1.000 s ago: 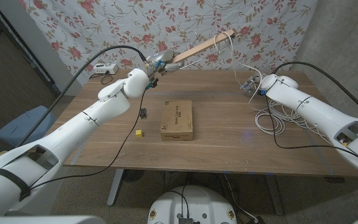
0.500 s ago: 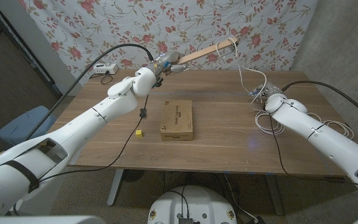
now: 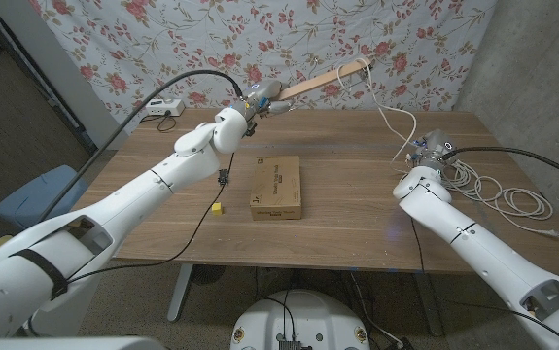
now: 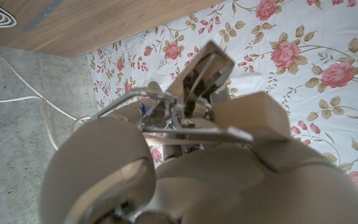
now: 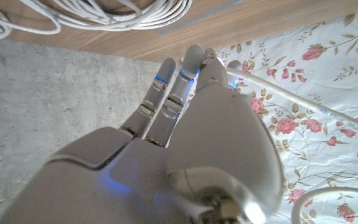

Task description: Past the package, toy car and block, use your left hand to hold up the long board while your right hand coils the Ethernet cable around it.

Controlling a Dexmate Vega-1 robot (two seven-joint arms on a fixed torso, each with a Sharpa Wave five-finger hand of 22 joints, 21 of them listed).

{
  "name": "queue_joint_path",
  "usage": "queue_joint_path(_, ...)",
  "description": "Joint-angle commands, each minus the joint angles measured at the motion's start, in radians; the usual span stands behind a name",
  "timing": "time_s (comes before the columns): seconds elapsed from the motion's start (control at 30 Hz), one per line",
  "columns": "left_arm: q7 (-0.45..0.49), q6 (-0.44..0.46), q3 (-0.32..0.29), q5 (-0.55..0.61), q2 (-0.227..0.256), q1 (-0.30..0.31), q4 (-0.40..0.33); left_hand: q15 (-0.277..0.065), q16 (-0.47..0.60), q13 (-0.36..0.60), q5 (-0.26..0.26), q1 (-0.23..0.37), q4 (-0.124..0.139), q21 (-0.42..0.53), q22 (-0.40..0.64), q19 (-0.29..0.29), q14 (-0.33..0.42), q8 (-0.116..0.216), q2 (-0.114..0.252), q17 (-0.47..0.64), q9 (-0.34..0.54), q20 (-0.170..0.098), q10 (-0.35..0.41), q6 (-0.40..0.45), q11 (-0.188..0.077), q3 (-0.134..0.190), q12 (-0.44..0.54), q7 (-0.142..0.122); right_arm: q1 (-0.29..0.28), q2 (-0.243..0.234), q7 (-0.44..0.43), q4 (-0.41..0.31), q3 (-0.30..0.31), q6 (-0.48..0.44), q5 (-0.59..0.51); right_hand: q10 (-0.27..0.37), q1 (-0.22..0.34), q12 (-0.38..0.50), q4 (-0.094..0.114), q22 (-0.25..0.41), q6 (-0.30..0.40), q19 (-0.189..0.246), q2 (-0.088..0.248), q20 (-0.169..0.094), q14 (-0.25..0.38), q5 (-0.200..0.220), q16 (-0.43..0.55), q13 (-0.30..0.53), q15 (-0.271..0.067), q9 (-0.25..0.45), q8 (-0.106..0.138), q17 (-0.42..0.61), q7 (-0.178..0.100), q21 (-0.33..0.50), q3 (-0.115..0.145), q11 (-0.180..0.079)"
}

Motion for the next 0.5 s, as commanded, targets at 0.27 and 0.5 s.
queue_joint_path(0.27,0.034,-0.036,0.003,-0.007,-0.017,-0.013,0.055,-0.002,0.009,0.004,-0.001,-0.004,0.002,0.004,0.005,0.011,0.000,0.010,0.035,0.002,-0.001,-0.029,0.007,0.005,0.000,-0.001,0.009,-0.006,-0.152,0.648,-0.300,0.185,0.472,0.341,-0.792,0.126,0.005,-0.001,0.003,0.003,0.006,-0.007,0.007,-0.155,0.016,0.007,-0.008,0.065,-0.048,0.005,-0.004,0.004,0.005,0.014,-0.012,0.094)
queue_joint_path(0.5,0.029,-0.046,0.010,-0.013,-0.023,-0.024,0.075,-0.003,0.012,0.004,-0.002,-0.004,0.002,0.003,0.005,0.011,-0.001,0.013,0.035,0.002,-0.004,-0.031,0.006,0.006,0.000,-0.002,0.008,-0.003,-0.138,0.952,-0.300,0.183,0.774,0.667,-1.153,0.125,0.006,-0.004,0.005,0.003,0.006,-0.009,0.008,-0.156,0.016,0.007,-0.010,0.067,-0.047,0.006,-0.006,0.004,0.007,0.016,-0.016,0.093)
